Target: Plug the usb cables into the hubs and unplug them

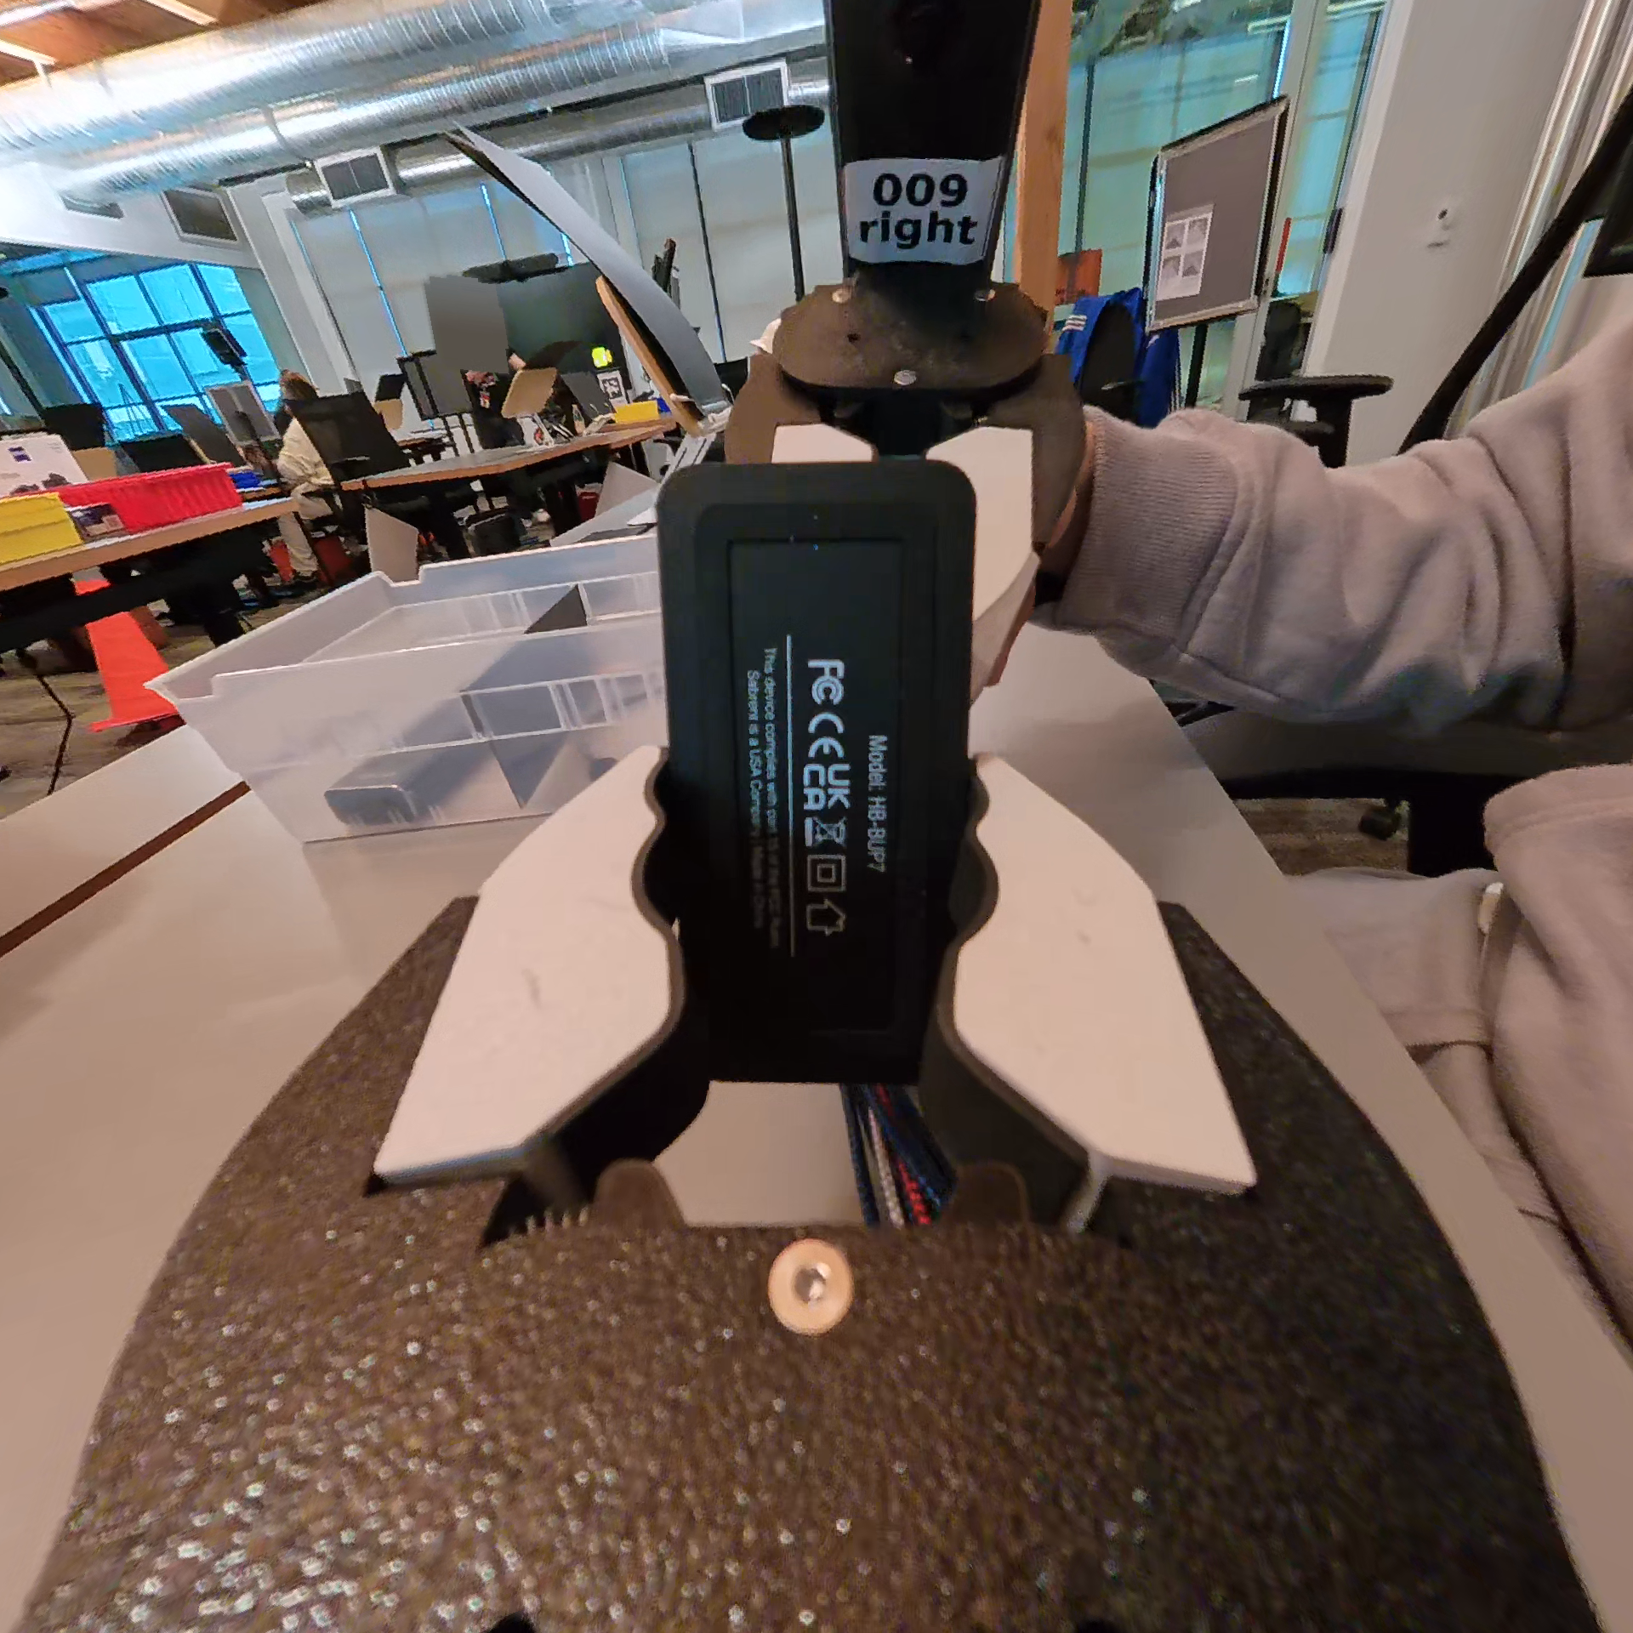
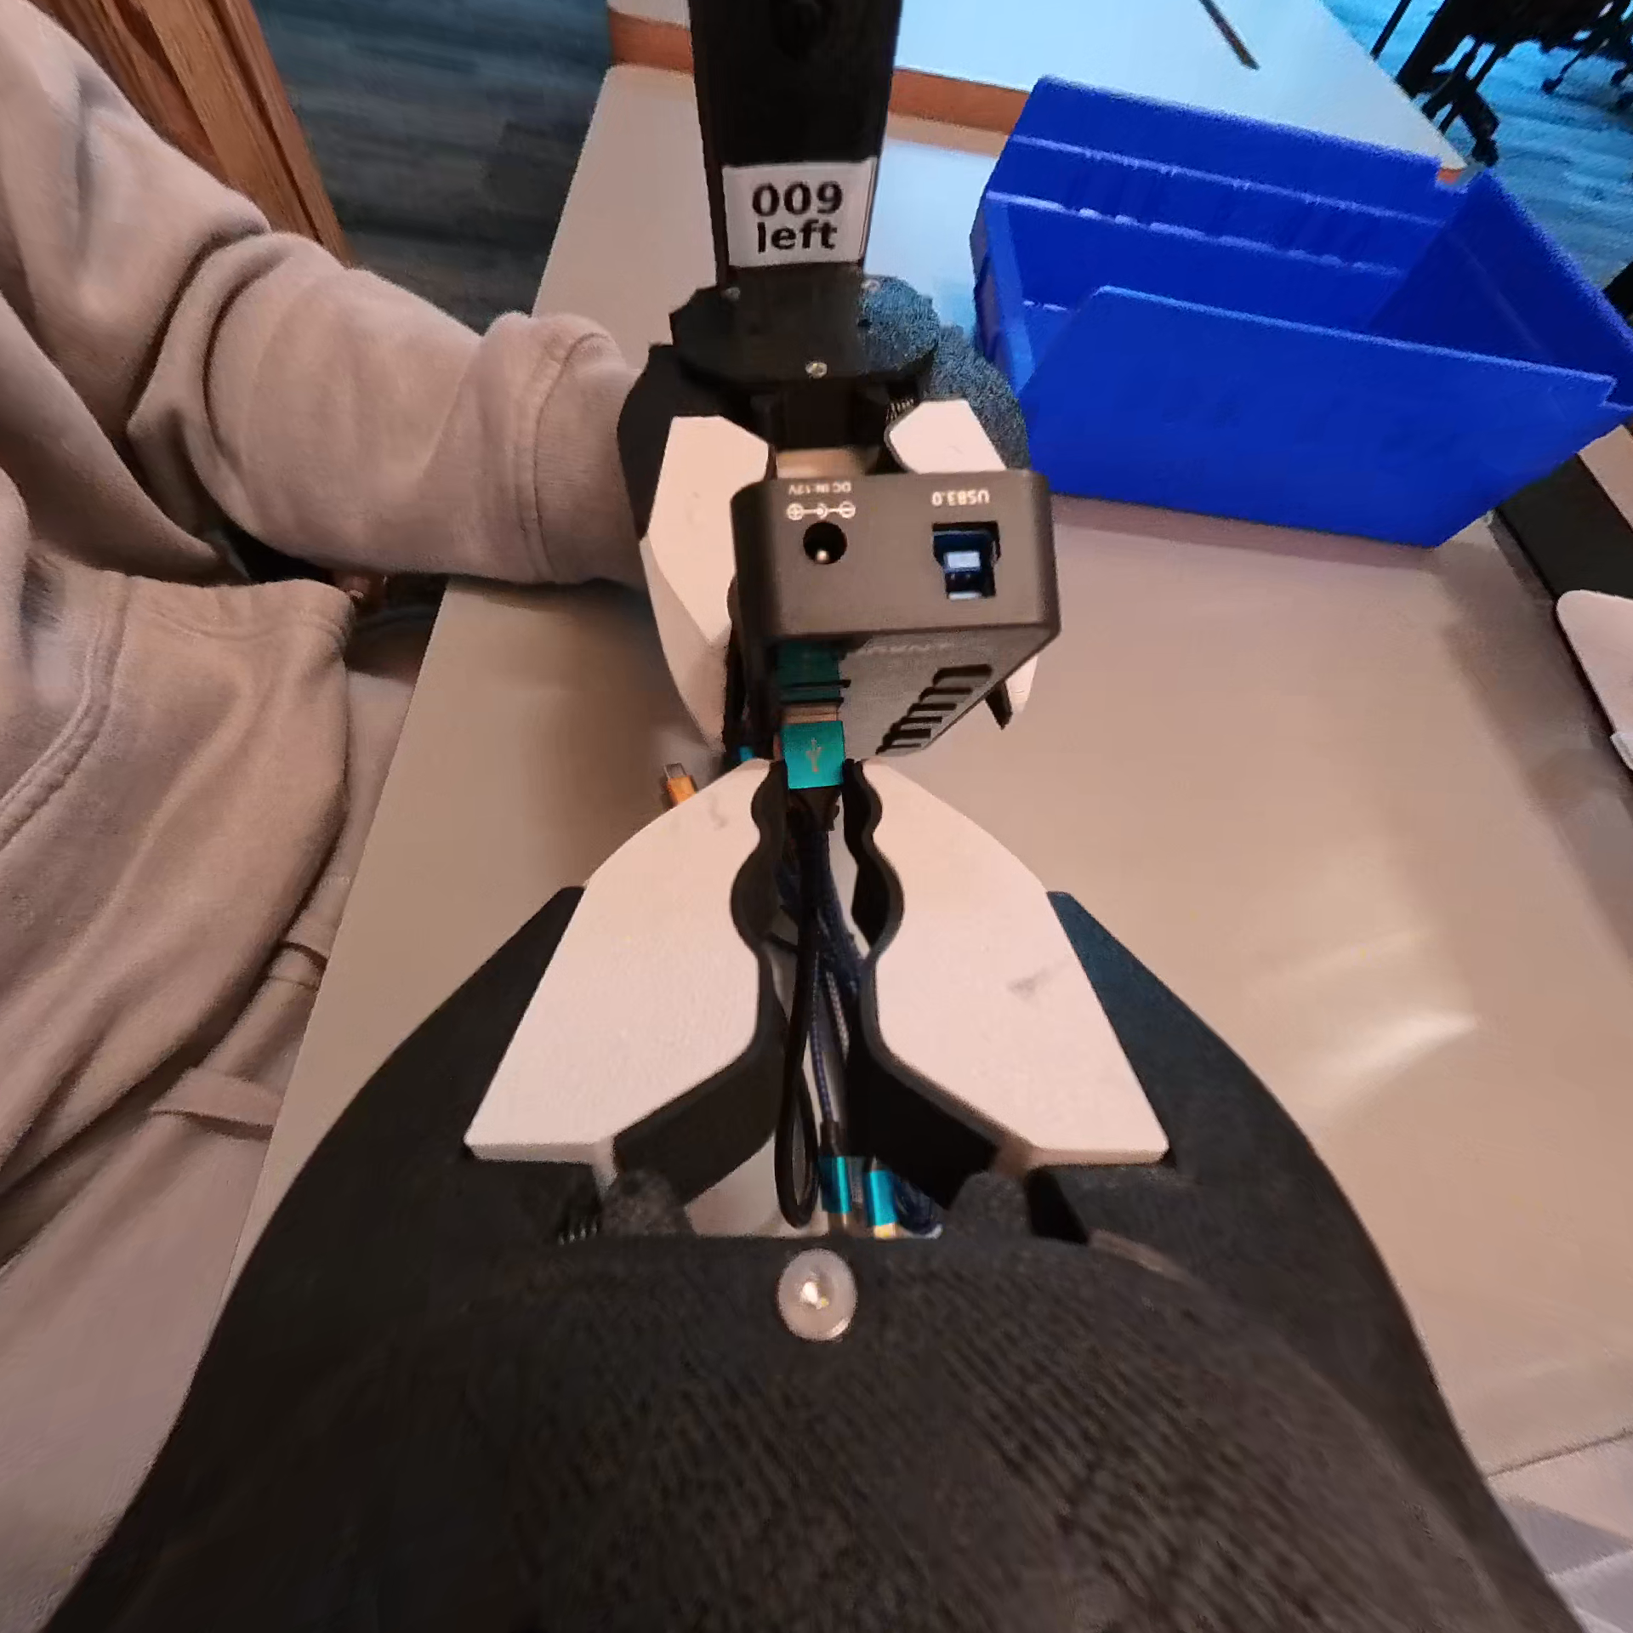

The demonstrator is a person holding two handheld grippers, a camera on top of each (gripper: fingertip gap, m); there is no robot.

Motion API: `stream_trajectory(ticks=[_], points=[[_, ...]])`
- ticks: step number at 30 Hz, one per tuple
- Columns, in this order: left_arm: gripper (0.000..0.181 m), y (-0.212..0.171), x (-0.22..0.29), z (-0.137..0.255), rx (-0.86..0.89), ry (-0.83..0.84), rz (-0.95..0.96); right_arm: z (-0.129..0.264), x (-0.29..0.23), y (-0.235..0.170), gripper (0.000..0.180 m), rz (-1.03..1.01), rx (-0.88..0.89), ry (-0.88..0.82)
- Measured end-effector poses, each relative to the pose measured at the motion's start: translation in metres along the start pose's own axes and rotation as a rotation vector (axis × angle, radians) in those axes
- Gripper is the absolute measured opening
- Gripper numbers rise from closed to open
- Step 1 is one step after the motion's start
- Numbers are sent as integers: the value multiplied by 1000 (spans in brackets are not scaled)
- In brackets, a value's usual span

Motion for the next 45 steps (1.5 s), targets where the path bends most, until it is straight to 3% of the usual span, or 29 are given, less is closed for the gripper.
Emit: stream_trajectory(ticks=[1, 10, 15, 21, 27, 35, 45], points=[[59, 1, 0, 0, 9, 6, 1, 1, 1, 1, 13, -8, 23, -1], [59, 5, -2, 7, 129, -15, 22, -8, -2, 5, 14, -128, 246, 5], [59, 8, -1, 10, 180, -21, 36, -11, -5, 6, 13, -178, 284, -7], [60, 10, -2, 12, 218, -27, 46, -10, -9, 4, 18, -108, 191, -44], [59, 11, 0, 14, 245, -63, 39, -5, -10, 7, 6, -120, 199, -6], [60, 7, 3, 4, 118, -63, 27, 4, -9, 8, 6, 41, -48, -23], [59, 7, 4, 5, 93, -60, 0, 3, -9, 7, 5, -76, -39, 22]])
Point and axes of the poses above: each gripper's, where its closed fingertips meet, z back along the fingers, y out of its top, x = y × z across the jaws, the point moved 9 cm from there along z, back along the fingers, and after that the axes turned 6 degrees about -y, right-handed, at the moved point
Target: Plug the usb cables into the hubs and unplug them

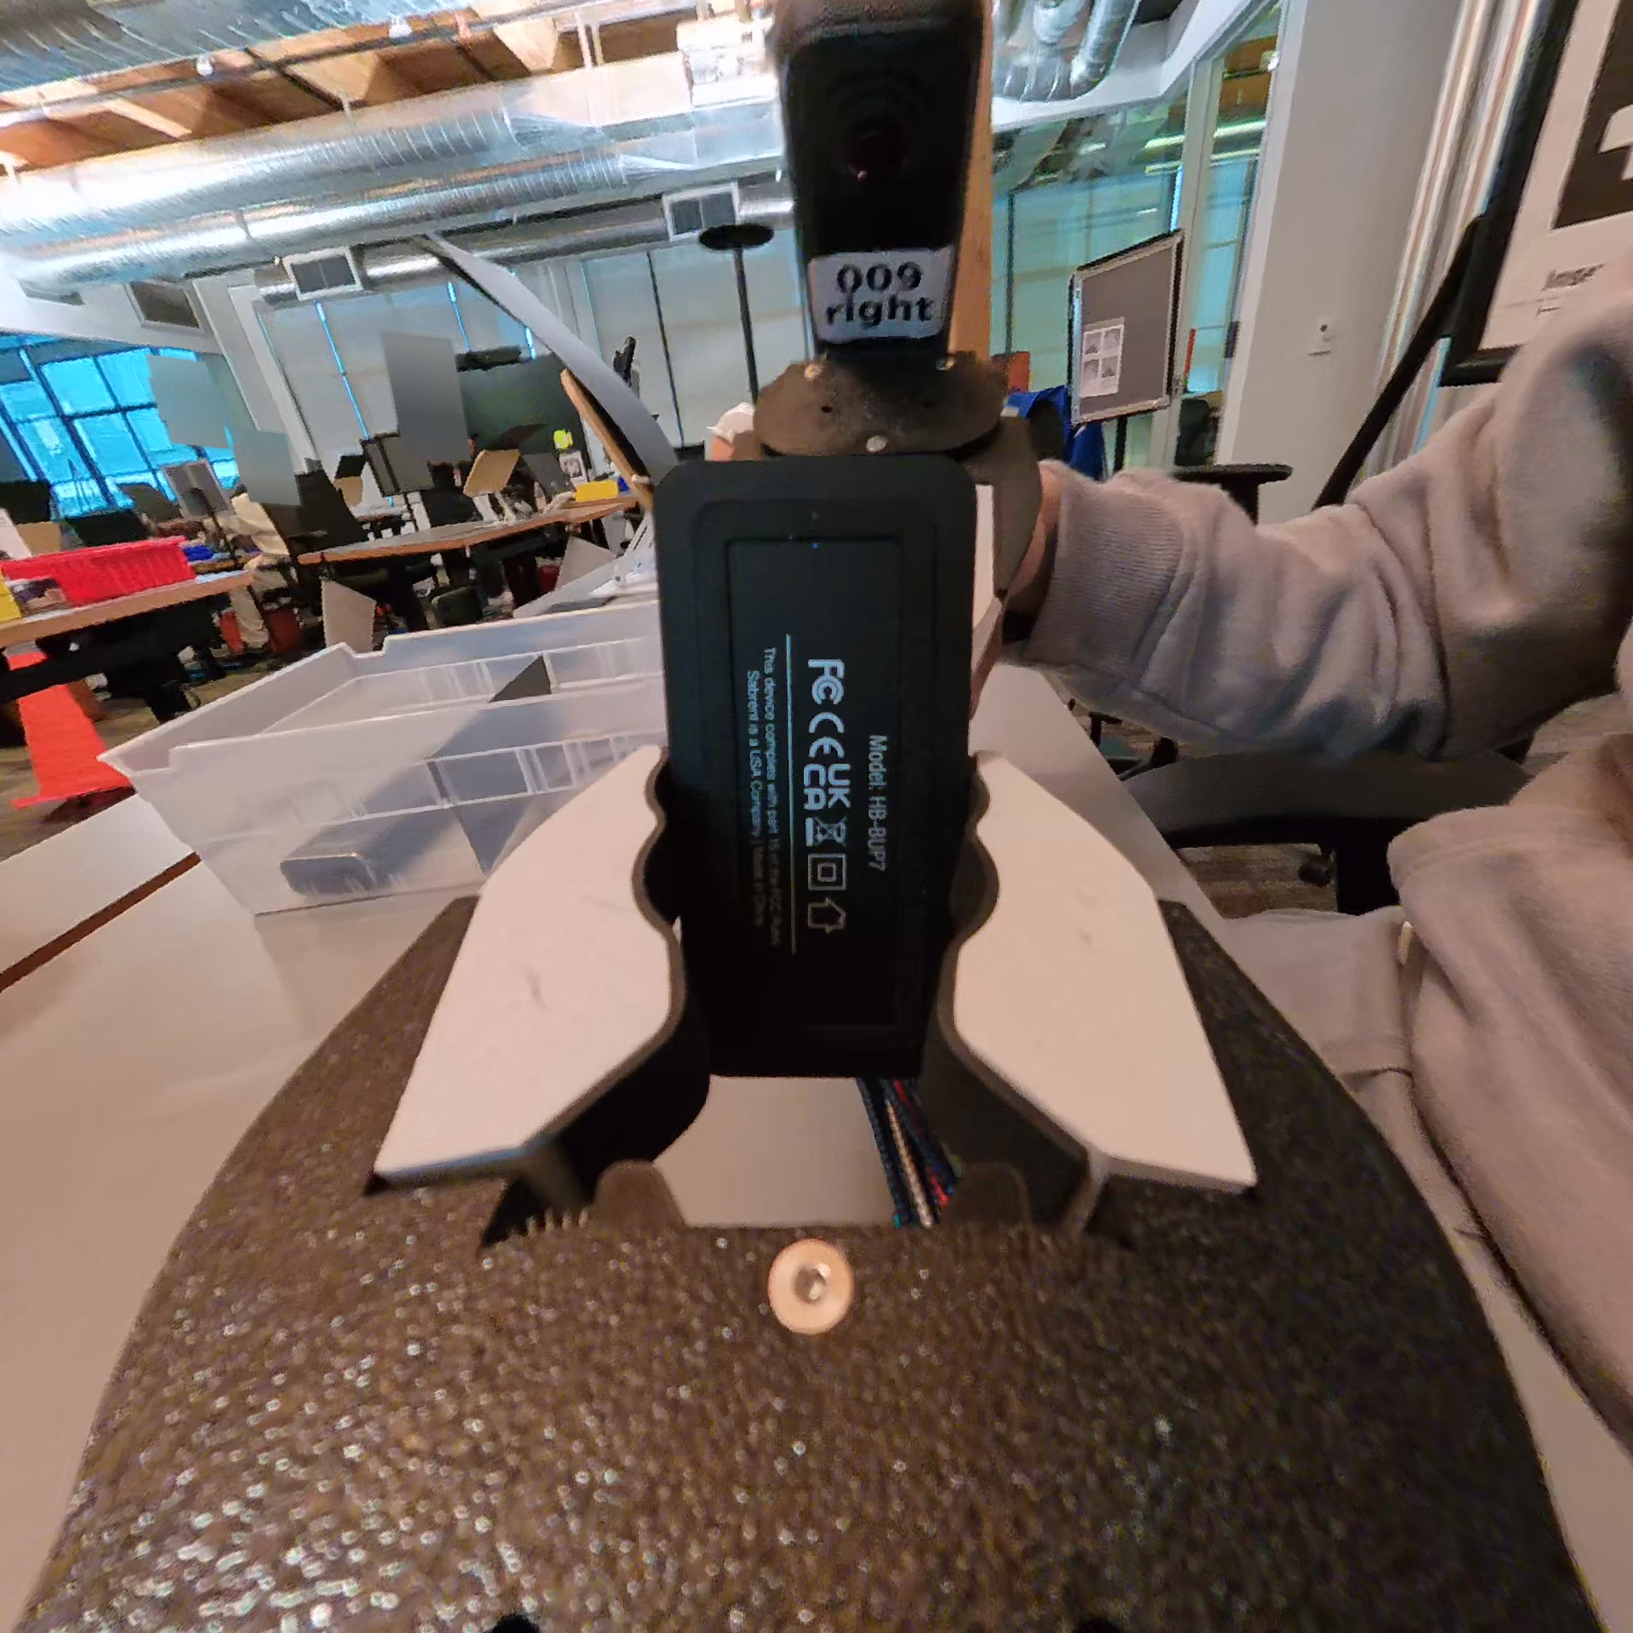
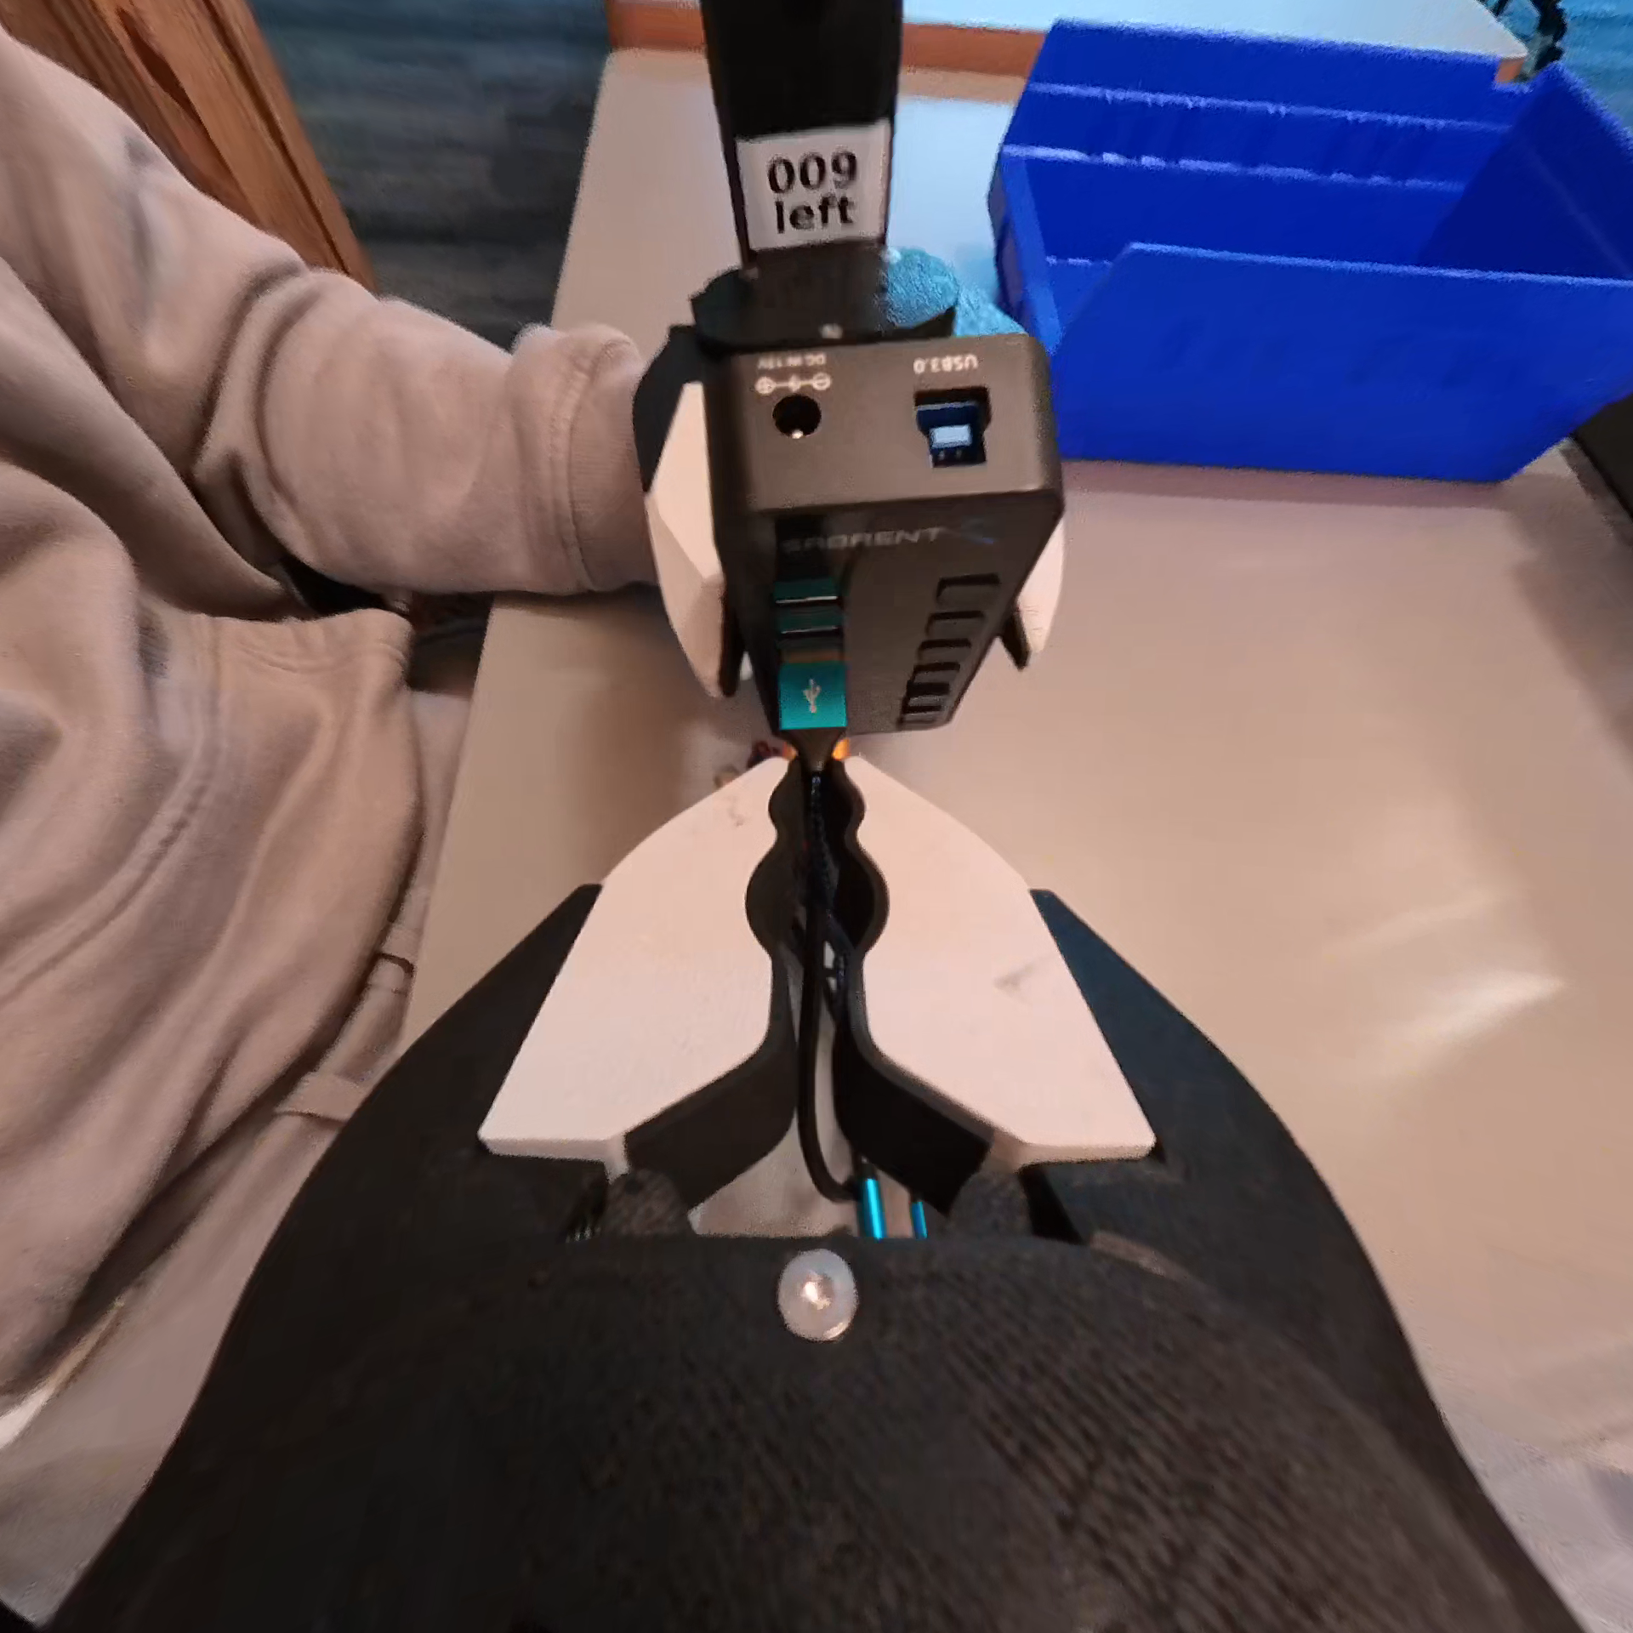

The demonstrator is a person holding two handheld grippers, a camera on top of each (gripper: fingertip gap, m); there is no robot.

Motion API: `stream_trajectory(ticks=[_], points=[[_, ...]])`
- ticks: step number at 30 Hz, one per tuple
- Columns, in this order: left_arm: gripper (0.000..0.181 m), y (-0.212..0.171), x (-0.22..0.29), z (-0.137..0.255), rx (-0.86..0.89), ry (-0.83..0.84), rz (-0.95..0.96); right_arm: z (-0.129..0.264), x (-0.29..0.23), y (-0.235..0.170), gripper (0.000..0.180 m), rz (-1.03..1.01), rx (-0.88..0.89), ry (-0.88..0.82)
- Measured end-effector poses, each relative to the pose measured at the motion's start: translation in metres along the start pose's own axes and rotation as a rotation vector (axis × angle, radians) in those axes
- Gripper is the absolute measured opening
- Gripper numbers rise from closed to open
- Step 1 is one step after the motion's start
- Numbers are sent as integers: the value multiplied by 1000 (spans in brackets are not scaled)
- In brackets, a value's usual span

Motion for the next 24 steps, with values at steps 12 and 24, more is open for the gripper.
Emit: stream_trajectory(ticks=[12, 24], points=[[59, 2, 0, -3, 14, 13, 17, 9, 5, 1, 4, -54, -15, -22], [60, 1, -1, -1, 4, 19, 7, 7, 5, -4, 4, -128, -37, 0]])
Point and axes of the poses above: each gripper's, where its closed fingertips meet, z back along the fingers, y out of its top, x = y × z across the jaws, the point moved 9 cm from there along z, back along the fingers, and after that the axes turned 6 degrees about -y, right-handed, at the moved point
